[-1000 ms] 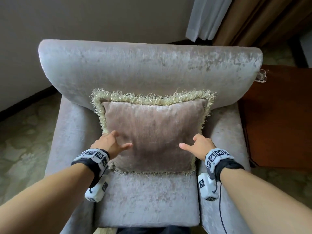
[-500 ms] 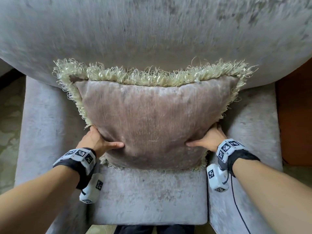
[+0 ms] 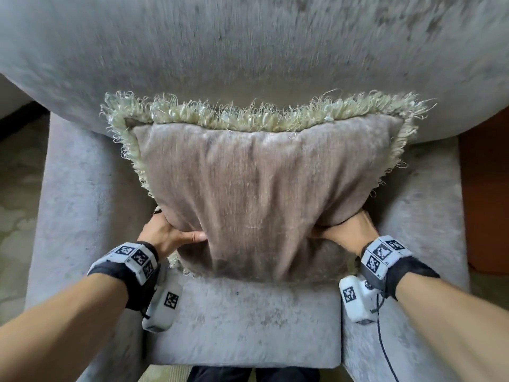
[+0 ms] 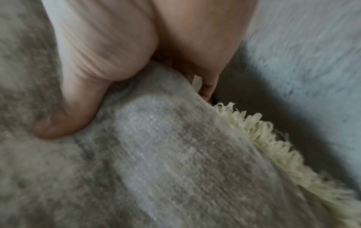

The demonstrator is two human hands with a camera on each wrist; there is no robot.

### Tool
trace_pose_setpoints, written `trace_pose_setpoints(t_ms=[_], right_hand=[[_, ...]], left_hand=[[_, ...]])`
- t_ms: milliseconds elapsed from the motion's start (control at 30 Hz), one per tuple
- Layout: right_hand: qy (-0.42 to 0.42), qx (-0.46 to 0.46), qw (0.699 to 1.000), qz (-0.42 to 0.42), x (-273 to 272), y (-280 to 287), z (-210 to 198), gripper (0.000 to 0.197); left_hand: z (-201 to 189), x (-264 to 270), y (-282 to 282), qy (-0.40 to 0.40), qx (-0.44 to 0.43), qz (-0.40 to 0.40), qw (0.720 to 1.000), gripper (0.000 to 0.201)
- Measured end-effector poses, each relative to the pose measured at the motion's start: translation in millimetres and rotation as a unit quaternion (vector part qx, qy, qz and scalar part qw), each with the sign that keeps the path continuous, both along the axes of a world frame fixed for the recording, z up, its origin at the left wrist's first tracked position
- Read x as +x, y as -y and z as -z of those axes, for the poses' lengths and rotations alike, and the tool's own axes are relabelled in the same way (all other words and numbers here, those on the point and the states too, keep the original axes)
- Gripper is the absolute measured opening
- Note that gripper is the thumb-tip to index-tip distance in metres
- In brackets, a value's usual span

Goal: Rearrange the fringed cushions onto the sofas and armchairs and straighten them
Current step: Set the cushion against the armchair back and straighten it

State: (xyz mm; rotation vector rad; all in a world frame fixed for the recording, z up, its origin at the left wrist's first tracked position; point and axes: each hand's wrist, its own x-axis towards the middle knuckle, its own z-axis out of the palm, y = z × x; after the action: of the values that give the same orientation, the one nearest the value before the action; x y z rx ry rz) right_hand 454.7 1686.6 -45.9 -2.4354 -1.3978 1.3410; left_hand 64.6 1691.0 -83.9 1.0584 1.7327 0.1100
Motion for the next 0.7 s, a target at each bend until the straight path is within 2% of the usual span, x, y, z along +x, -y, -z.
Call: trace_pose_setpoints(t_ms=[100,233,300,500,567,633,700], right_hand=[[0.013,0.046,0.999,0.015,0,0,-34,0.119],[0.044,0.057,0.997,-0.009,-3,-8,-86,0.083],[0.037,0.065,0.997,-0.023,-5,-12,-107,0.067],[0.018,0.14,0.984,-0.11,-25,-25,-154,0.068],[-0.002,0.165,0.976,-0.143,-31,-35,-162,0.075],[-0.006,0.182,0.968,-0.172,-36,-47,-166,0.08],[0.004,0.193,0.962,-0.195,-42,-62,-163,0.086]], left_hand=[[-13,-1,17,0.047,0.015,-0.025,0.998,0.104],[-25,7,39,0.112,0.018,-0.084,0.99,0.11],[-26,13,51,0.127,0.021,-0.096,0.987,0.107],[-11,14,90,0.147,0.03,-0.109,0.983,0.083],[-11,19,94,0.142,0.037,-0.125,0.981,0.066],[-11,27,93,0.149,0.038,-0.13,0.979,0.035],[1,33,87,0.148,0.042,-0.144,0.978,0.034]])
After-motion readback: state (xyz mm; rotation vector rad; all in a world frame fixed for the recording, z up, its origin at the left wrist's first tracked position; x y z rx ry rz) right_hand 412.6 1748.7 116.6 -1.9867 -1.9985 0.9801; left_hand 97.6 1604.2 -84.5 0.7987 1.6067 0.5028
